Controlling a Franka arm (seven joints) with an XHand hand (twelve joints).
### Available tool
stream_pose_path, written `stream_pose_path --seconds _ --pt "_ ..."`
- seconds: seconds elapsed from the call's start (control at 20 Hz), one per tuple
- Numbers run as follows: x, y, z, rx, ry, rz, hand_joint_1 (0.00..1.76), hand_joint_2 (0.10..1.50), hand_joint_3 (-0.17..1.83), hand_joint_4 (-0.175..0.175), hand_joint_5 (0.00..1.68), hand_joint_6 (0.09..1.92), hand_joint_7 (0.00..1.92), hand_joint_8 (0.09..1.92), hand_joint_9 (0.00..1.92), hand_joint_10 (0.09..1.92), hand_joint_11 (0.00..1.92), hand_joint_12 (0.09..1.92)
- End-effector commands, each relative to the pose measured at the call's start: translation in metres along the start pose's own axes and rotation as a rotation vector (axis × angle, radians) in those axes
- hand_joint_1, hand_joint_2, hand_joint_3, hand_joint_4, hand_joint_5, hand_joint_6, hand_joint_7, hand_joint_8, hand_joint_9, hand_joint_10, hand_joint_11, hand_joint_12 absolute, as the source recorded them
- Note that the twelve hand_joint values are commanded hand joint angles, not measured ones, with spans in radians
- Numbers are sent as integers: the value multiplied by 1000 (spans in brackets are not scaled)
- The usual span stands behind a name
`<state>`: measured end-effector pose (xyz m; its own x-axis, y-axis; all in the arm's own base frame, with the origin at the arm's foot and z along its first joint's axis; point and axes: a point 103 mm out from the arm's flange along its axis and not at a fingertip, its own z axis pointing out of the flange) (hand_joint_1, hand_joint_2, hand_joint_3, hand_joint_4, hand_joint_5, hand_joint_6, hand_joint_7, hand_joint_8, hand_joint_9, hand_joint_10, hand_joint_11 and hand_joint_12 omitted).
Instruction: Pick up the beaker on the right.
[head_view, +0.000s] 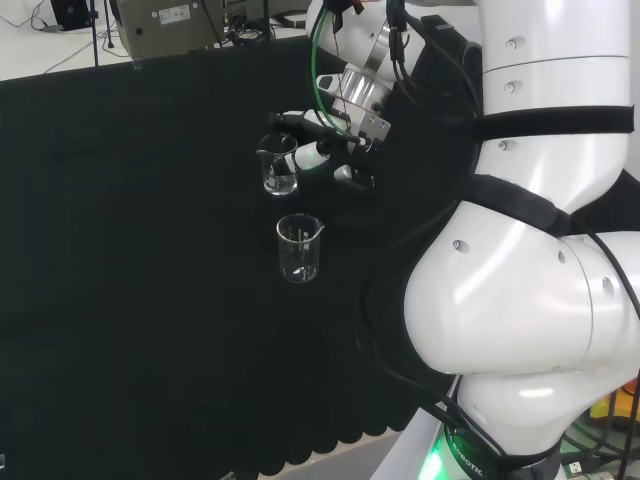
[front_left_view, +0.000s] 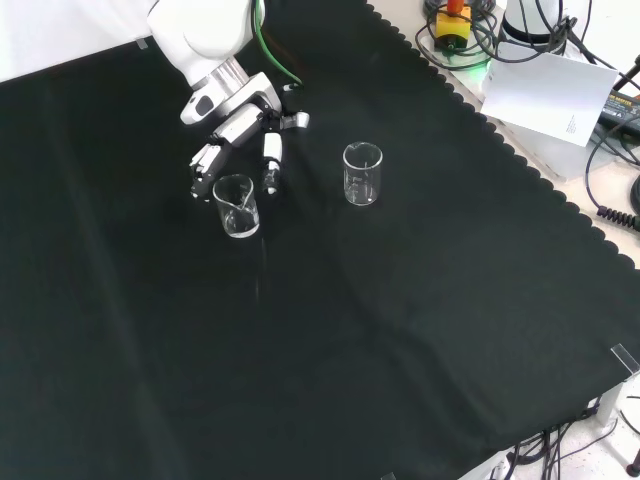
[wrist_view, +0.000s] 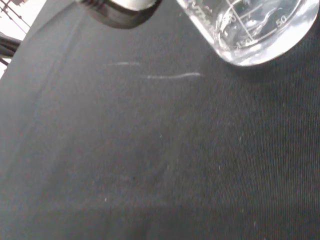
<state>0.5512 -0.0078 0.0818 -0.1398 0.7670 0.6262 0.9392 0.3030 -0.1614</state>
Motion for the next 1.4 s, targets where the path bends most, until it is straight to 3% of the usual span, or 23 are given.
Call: stream_pose_path --seconds 0.05,0.2,0.55,0.85,1.4 --pt "-3 0 2 -66 31 -6 1002 893 -175 -27 455 88 199 671 415 627 73 1383" --pt "-5 0 0 -89 36 -11 1025 898 -175 -25 468 96 207 673 428 624 82 1380" --pt "-8 3 6 -54 78 -51 1034 903 -175 -23 460 97 210 674 438 622 88 1375" --pt "-11 8 11 -40 104 -70 984 888 -175 -18 422 87 102 626 310 573 27 1365" --pt "-9 16 20 -86 161 -96 964 877 -175 -15 429 92 120 624 291 574 2 1367"
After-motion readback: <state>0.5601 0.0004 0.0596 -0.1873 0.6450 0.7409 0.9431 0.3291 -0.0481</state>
